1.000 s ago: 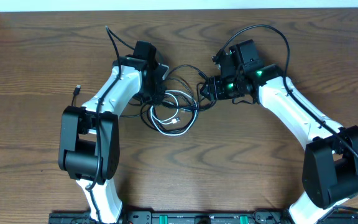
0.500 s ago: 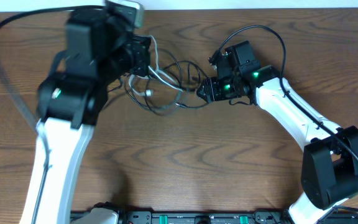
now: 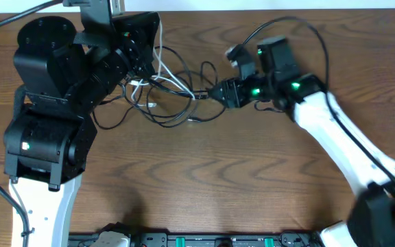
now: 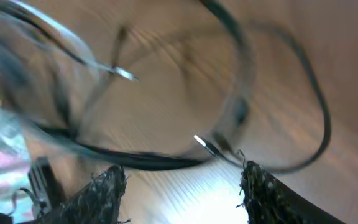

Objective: Untangle cables

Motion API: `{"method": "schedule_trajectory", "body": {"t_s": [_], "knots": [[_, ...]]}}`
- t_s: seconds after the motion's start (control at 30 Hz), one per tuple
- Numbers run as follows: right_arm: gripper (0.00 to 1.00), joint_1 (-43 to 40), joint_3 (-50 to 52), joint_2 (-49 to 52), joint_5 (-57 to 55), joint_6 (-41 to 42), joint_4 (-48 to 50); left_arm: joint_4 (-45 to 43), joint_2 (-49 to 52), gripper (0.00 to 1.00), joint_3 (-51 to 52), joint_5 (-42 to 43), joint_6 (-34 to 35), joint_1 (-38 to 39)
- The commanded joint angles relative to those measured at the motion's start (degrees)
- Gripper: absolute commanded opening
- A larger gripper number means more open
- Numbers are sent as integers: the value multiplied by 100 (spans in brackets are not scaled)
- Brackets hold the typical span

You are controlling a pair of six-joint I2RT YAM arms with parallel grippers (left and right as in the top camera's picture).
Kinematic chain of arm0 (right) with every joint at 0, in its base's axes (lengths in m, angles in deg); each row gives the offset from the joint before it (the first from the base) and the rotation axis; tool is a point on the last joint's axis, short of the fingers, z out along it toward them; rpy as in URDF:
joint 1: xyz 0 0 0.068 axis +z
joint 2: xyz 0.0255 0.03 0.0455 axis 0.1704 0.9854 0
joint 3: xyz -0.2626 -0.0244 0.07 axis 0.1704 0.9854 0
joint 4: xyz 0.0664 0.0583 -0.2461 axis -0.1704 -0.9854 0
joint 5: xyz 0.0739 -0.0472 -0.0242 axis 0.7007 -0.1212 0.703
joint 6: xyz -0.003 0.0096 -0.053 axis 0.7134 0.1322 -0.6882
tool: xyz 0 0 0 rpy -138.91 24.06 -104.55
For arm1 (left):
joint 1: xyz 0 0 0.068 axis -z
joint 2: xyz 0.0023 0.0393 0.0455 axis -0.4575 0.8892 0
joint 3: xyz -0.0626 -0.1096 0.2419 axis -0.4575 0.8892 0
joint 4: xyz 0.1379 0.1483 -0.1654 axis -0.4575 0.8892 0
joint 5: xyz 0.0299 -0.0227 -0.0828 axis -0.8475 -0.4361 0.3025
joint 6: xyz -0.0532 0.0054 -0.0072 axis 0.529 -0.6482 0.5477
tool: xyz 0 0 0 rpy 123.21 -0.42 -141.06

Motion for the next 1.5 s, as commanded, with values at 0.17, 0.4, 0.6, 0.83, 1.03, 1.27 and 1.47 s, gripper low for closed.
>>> {"method": "schedule_trajectory", "body": {"t_s": [0.17, 0.4, 0.6, 0.83, 1.03, 1.27, 1.47], "knots": [[72, 66, -72, -822, -313, -136, 492, 354, 114, 7, -101, 549, 175, -24], [75, 570, -72, -278, -221, -201, 1086, 319, 114, 7, -101, 1016, 332, -26], [73, 680, -72, 9, -227, -197, 1071, 319, 114, 7, -101, 1010, 343, -26], [68, 496, -72, -39, -223, -175, 977, 199, 221, 7, -101, 804, 326, -26], [70, 494, -72, -52, -225, -271, 573, -920, 317, 7, -103, 643, 658, -26], [78, 619, -66, -37, -223, -925, -205, -1928, 284, 7, -103, -243, 1043, -26], [84, 1040, -63, 308, -90, -1182, -319, -1950, 280, 7, -103, -824, 1054, -26]]}}
